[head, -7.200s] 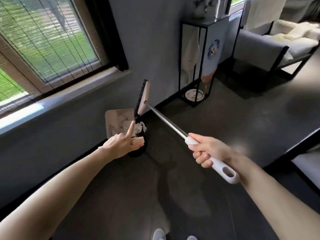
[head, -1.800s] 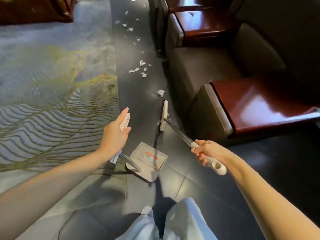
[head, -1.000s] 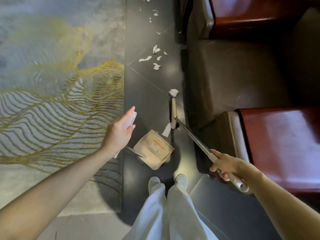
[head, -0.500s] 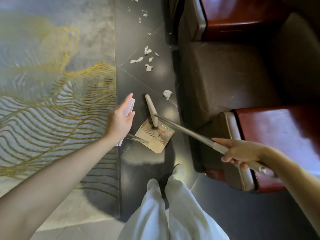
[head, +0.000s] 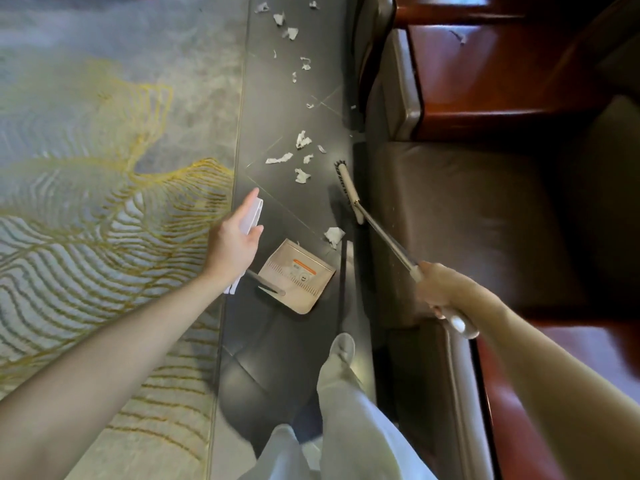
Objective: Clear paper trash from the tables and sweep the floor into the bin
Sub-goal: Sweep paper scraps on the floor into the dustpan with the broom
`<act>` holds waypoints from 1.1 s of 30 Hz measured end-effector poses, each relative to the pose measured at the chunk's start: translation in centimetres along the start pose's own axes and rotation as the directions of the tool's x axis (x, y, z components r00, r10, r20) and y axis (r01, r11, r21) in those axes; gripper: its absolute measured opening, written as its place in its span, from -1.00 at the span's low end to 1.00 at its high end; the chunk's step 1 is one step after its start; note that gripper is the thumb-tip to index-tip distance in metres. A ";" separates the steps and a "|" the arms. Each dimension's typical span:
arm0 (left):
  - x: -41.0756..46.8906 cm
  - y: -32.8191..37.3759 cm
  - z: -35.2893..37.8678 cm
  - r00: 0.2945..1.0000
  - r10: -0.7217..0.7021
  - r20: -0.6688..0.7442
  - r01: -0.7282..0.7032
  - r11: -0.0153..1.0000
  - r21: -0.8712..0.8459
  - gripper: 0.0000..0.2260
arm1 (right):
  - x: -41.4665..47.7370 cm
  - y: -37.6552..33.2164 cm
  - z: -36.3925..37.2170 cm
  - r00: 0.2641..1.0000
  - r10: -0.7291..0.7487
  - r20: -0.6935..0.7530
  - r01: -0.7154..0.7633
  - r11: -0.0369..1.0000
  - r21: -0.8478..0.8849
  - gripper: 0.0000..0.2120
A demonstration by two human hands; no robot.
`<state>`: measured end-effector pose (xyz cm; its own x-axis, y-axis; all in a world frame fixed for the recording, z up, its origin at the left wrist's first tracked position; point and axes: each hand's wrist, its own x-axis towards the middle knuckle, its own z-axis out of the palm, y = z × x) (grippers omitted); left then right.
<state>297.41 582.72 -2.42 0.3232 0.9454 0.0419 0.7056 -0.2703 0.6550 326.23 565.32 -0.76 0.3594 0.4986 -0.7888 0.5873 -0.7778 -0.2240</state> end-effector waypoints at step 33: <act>29.7 -2.4 -0.6 0.971 -0.192 -0.141 0.183 0.980 -0.078 -0.50 | 22.4 -22.8 -21.3 0.994 -0.110 0.028 0.102 0.974 0.201 -0.53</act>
<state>304.93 611.60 -2.32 0.0893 0.9958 0.0208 0.7016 -0.0777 0.7083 336.32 602.32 -1.13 0.2724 0.5701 -0.7751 0.4627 -0.7839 -0.4139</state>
